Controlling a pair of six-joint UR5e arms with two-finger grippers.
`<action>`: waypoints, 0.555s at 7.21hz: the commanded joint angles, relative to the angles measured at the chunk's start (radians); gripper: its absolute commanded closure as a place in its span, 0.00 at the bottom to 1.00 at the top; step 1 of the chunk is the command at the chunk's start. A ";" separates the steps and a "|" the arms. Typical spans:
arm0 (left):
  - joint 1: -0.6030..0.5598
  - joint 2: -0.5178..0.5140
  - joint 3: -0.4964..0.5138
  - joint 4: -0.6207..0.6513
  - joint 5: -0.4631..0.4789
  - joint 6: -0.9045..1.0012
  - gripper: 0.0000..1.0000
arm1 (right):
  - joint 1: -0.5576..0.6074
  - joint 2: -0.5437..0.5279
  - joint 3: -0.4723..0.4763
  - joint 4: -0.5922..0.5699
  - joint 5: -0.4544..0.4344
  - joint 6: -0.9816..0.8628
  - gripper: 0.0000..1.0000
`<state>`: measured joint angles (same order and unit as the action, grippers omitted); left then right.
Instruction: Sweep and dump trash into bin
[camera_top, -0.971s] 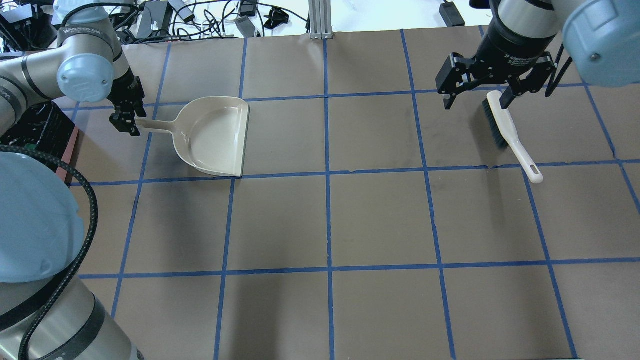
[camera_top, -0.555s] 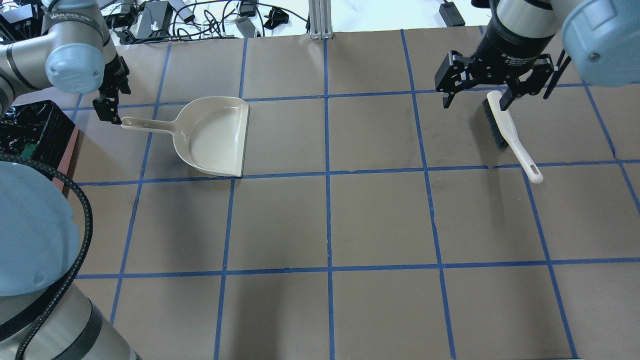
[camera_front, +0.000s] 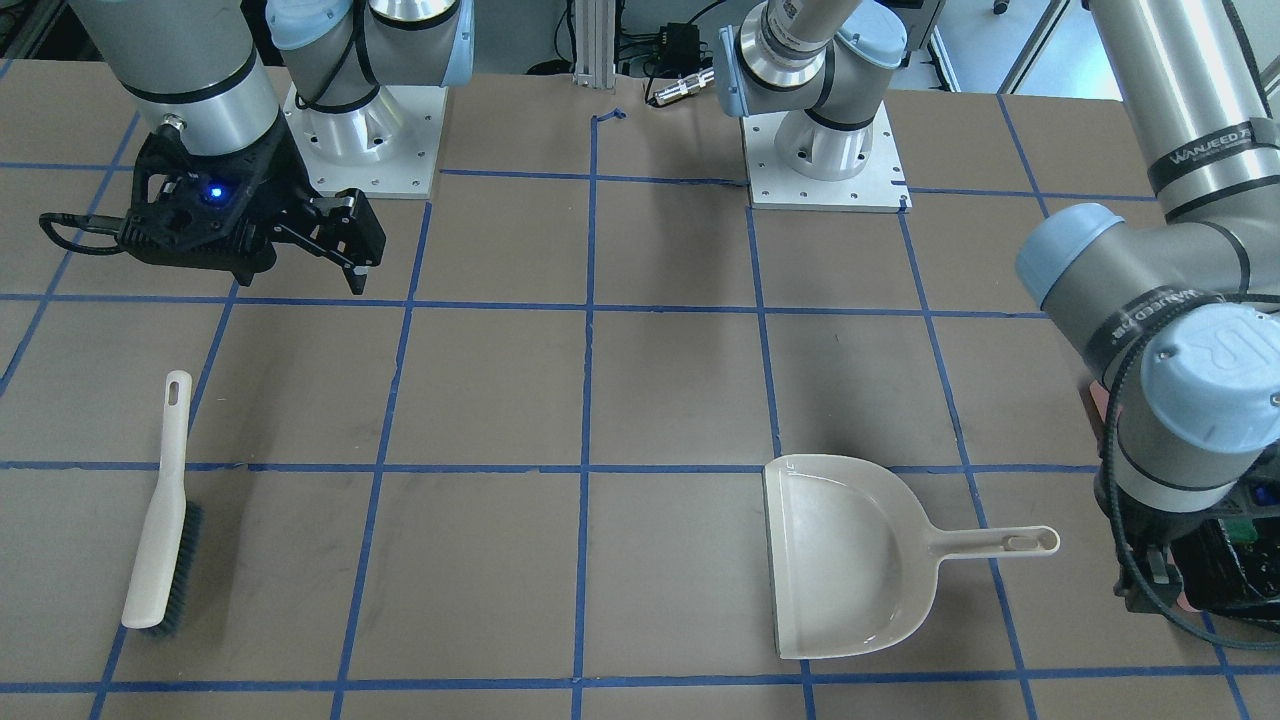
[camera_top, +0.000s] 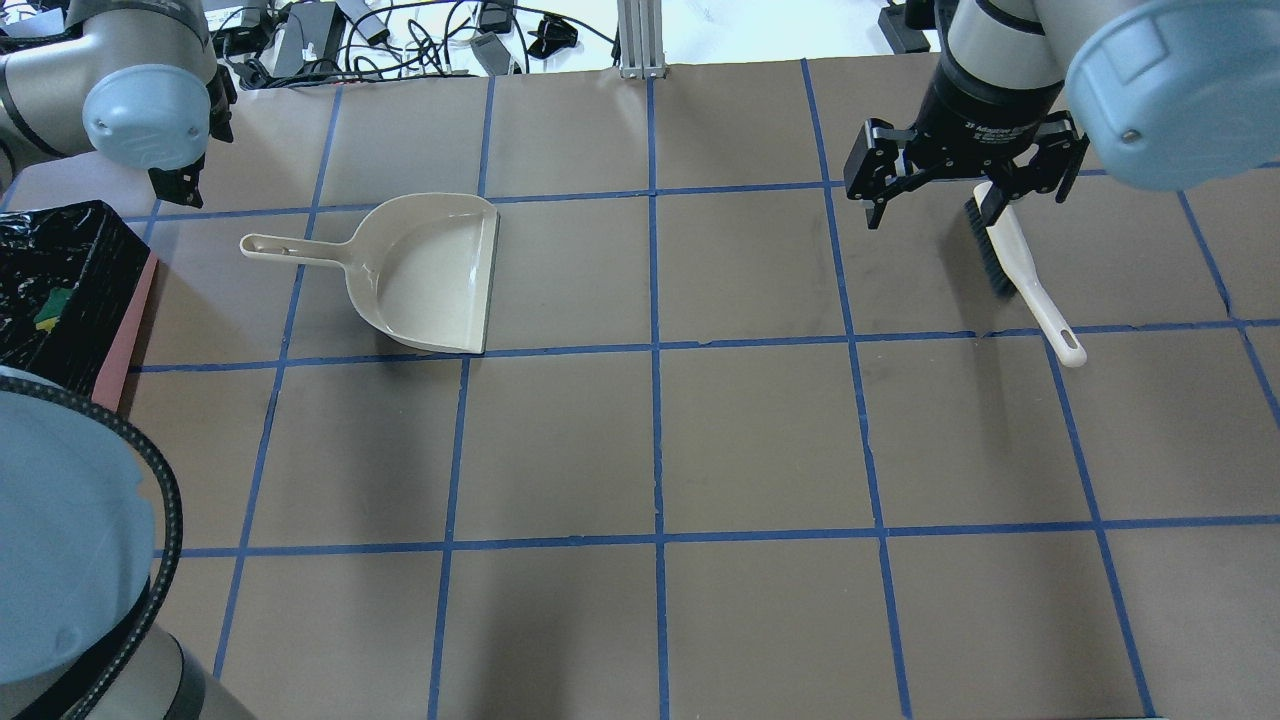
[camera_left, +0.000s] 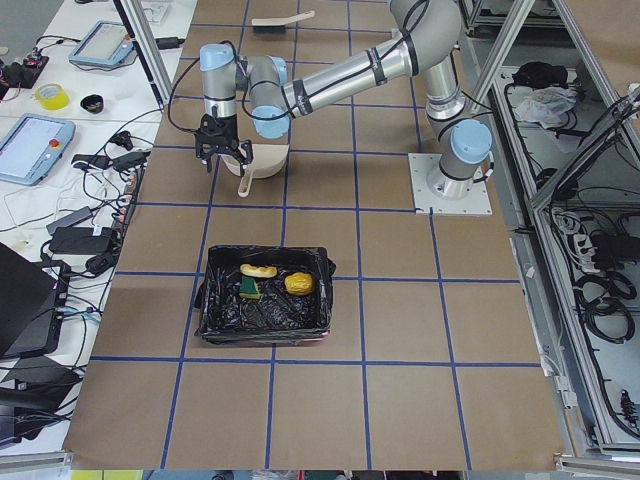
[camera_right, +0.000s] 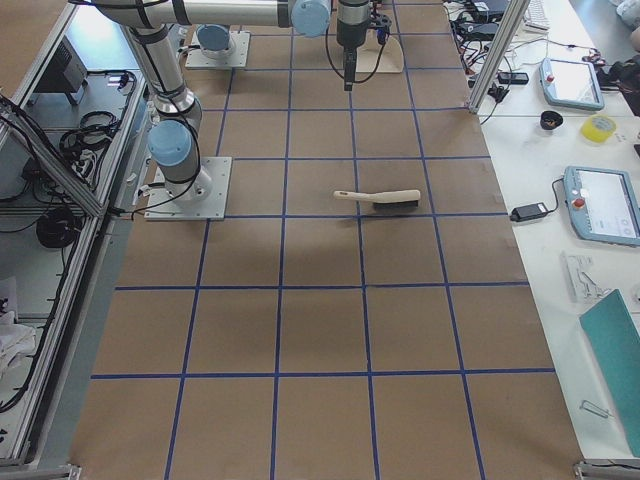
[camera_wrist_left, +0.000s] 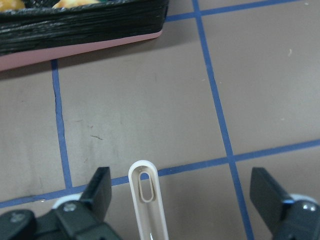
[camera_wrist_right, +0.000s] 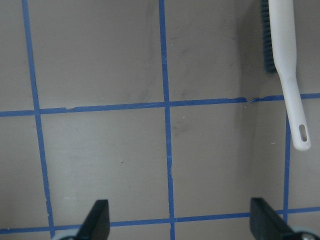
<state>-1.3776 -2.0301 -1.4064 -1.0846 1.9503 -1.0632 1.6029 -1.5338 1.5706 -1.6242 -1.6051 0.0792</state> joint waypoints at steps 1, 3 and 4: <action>-0.047 0.065 0.000 -0.006 -0.077 0.385 0.00 | 0.000 0.006 0.000 0.000 0.005 -0.004 0.00; -0.058 0.123 0.001 -0.031 -0.193 0.646 0.00 | -0.003 0.004 0.003 0.000 0.008 -0.009 0.00; -0.083 0.157 -0.002 -0.087 -0.215 0.743 0.00 | -0.004 0.004 0.003 0.001 0.025 -0.009 0.00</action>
<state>-1.4376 -1.9141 -1.4069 -1.1241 1.7775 -0.4640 1.6004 -1.5291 1.5731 -1.6242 -1.5936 0.0713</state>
